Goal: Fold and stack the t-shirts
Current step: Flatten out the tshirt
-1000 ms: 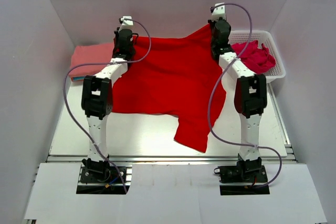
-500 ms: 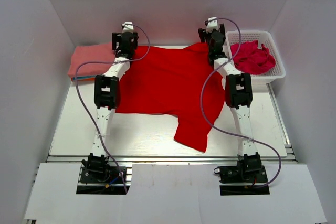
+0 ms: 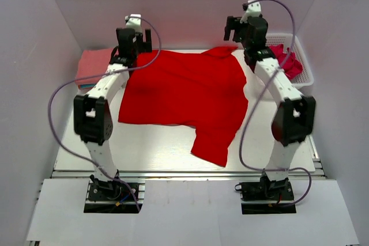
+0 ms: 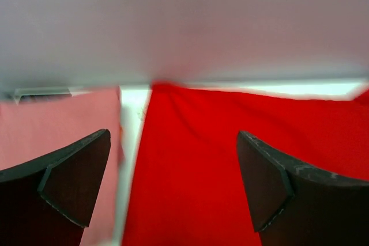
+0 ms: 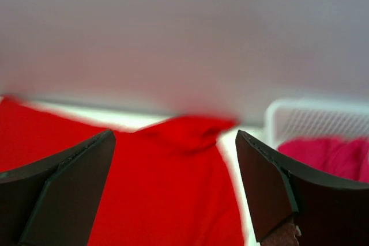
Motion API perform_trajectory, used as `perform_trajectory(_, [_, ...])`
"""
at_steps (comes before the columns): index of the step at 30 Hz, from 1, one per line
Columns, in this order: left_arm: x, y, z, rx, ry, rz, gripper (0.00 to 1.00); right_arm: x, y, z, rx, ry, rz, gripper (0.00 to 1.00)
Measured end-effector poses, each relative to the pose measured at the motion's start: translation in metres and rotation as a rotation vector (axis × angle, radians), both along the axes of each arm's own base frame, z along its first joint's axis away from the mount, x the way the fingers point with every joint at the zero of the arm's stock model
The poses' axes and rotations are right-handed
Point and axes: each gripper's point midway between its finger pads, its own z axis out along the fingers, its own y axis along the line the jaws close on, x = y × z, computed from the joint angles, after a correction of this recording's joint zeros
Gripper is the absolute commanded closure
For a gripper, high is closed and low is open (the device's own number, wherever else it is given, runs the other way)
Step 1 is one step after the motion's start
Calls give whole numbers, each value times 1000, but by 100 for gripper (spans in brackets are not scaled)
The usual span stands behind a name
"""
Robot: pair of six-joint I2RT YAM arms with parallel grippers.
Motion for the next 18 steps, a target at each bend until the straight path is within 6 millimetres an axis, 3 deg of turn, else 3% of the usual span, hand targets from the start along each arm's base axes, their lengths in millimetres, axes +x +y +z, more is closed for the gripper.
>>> perform_trajectory(2, [-34,-1,-6,-42,36,-18,0,-40,7,8,76,41,40,10])
perform_trajectory(4, [-65,1,-24,-74,89,-23,0,-72,16,-5,131,107,81,10])
perform_trajectory(6, [-97,4,-54,-102,162,-20,0,-96,23,-40,158,216,105,10])
perform_trajectory(12, [-168,17,-149,-191,387,49,0,-176,25,-205,136,721,53,10])
perform_trajectory(15, [-184,22,-172,-232,451,106,0,-202,17,-247,130,869,0,10])
perform_trajectory(18, [-186,28,-175,-273,457,171,0,-218,9,-266,143,939,-48,10])
